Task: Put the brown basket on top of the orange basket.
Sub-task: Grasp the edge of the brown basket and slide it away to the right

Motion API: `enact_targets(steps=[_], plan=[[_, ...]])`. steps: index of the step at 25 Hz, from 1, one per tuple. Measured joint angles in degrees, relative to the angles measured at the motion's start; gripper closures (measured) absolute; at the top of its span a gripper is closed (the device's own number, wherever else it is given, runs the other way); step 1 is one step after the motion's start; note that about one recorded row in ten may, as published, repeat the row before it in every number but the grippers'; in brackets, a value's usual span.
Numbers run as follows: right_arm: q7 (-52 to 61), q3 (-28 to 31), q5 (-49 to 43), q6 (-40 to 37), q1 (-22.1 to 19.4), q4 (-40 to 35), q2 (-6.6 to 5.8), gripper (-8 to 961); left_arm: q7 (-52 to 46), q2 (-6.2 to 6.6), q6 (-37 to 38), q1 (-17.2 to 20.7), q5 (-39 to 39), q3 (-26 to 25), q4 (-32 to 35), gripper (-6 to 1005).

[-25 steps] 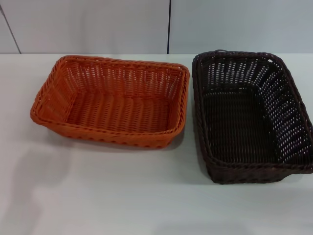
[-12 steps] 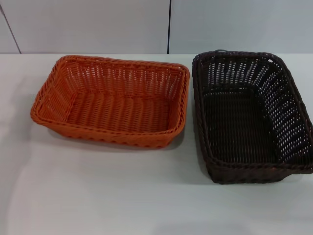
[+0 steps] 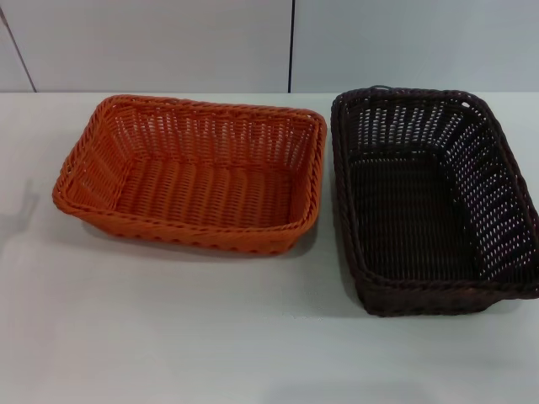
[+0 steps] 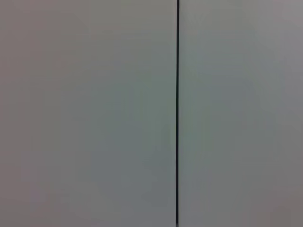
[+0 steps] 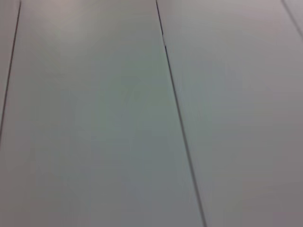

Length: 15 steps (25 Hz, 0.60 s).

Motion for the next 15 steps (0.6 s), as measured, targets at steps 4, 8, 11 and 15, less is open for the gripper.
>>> enact_targets(steps=[4,8,11,15], plan=[[0.65,-1.44,-0.8,0.69,2.81,-7.25,-4.24,129,0.0,-0.01,-0.22,-0.56,0.05,0.09,-2.04,199],[0.68,-3.88,-0.87,1.63,7.15,-18.42,-11.91,129,-0.19,0.02,-0.38,-1.55,0.14,0.14,-3.44,199],[0.42,-5.7,-0.51,2.69,11.28,-28.13,-18.33,130,-0.21,0.04,-0.44,-1.96,0.23,0.21,-3.83,198],[0.35,-6.51,0.22,2.8,14.61,-35.32,-23.63,129,-0.24,0.01,-0.56,-3.51,0.47,0.37,-5.38,198]])
